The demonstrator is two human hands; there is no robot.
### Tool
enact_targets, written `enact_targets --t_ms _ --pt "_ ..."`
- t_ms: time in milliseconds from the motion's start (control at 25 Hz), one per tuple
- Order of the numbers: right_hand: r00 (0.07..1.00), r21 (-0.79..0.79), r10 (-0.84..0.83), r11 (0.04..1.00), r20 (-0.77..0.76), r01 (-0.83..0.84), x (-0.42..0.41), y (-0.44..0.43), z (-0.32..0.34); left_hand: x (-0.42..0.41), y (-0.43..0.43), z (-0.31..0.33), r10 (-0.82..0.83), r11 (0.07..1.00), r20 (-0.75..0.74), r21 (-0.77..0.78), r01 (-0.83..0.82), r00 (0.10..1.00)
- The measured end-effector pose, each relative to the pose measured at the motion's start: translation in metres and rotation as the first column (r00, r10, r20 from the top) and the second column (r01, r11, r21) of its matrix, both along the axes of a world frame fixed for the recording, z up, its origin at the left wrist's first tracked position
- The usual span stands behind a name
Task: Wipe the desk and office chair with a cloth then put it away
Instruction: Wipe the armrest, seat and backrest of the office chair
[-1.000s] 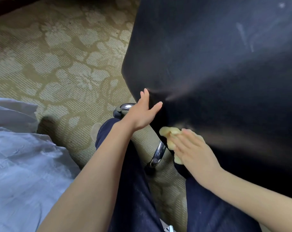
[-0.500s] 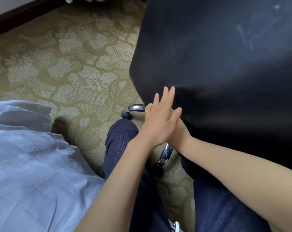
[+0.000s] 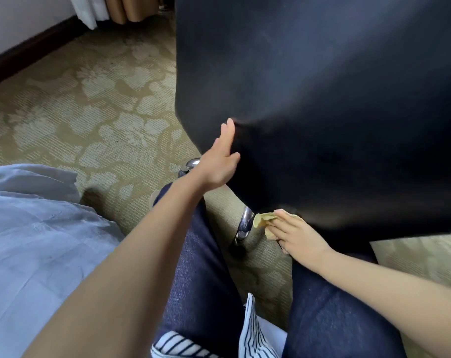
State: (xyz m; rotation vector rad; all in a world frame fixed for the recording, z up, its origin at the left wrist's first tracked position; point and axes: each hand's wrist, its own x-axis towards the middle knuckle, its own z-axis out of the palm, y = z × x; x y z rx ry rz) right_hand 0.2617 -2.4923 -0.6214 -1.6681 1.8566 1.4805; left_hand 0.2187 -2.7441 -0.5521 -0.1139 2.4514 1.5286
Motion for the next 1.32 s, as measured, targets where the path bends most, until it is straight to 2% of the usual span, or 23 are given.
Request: enact_targets --t_ms 120,200,280,400,480,600,640,720,800,840,960,1000,1080,1160,1200,1240,1320 --pt "0.996 -0.241 -0.047 0.970 -0.081 0.026 0.013 0.025 0.034 0.008 0.008 0.010 0.036 0.995 -0.006 -0.089 -0.036 0.999" --pt "0.974 -0.479 -0.157 0.876 -0.163 0.061 0.022 0.042 0.061 0.015 0.017 0.021 0.034 0.987 -0.028 -0.154 -0.038 0.999" --pt "0.924 -0.526 -0.140 0.847 -0.355 -0.074 0.027 0.059 0.088 0.023 0.029 0.035 0.030 0.981 -0.080 -0.188 -0.045 0.996" --pt "0.919 -0.511 -0.185 0.860 -0.347 -0.020 0.036 0.070 0.128 0.037 0.044 0.057 0.019 0.983 -0.256 -0.174 -0.066 0.966" --pt "0.893 -0.556 -0.248 0.831 -0.376 -0.003 0.035 0.065 0.150 0.043 0.050 0.069 -0.013 0.959 -0.411 -0.264 -0.105 0.912" --pt "0.835 -0.741 -0.308 0.652 -0.456 -0.164 0.018 0.039 0.177 0.046 0.051 0.086 -0.079 0.915 -0.574 -0.365 -0.168 0.815" --pt "0.807 -0.799 -0.359 0.563 -0.469 -0.214 0.011 0.026 0.185 0.045 0.050 0.095 -0.081 0.916 -0.603 -0.360 -0.180 0.794" --pt "0.754 -0.844 -0.436 0.453 -0.491 -0.288 -0.002 -0.002 0.193 0.042 0.047 0.110 -0.058 0.920 -0.630 -0.335 -0.204 0.775" --pt "0.754 -0.887 -0.487 0.362 -0.441 -0.285 -0.013 -0.028 0.186 0.040 0.044 0.121 -0.036 0.921 -0.642 -0.319 -0.225 0.766" --pt "0.744 -0.887 -0.502 0.369 -0.441 -0.277 -0.017 -0.038 0.176 0.040 0.043 0.125 -0.036 0.922 -0.643 -0.316 -0.223 0.765" --pt "0.717 -0.844 -0.500 0.484 -0.485 -0.233 -0.025 -0.059 0.140 0.042 0.044 0.133 -0.059 0.930 -0.639 -0.315 -0.190 0.767" --pt "0.728 -0.853 -0.508 0.478 -0.461 -0.207 -0.025 -0.061 0.131 0.044 0.047 0.135 -0.070 0.932 -0.628 -0.319 -0.174 0.775" --pt "0.826 -0.909 -0.458 0.392 -0.328 -0.144 -0.023 -0.059 0.115 0.051 0.061 0.135 -0.119 0.933 -0.598 -0.340 -0.116 0.793" --pt "0.852 -0.908 -0.441 0.408 -0.282 -0.090 -0.013 -0.048 0.100 0.059 0.080 0.132 -0.172 0.942 -0.570 -0.334 -0.036 0.803" --pt "0.859 -0.893 -0.430 0.446 -0.276 -0.064 -0.006 -0.038 0.093 0.061 0.089 0.132 -0.174 0.950 -0.561 -0.312 -0.012 0.810" --pt "0.868 -0.879 -0.405 0.472 -0.288 -0.071 0.000 -0.025 0.085 0.061 0.095 0.133 -0.160 0.958 -0.555 -0.287 -0.007 0.816" --pt "0.907 -0.864 -0.366 0.503 -0.207 0.007 0.013 0.004 0.078 0.059 0.102 0.134 -0.123 0.958 -0.548 -0.284 -0.045 0.827"
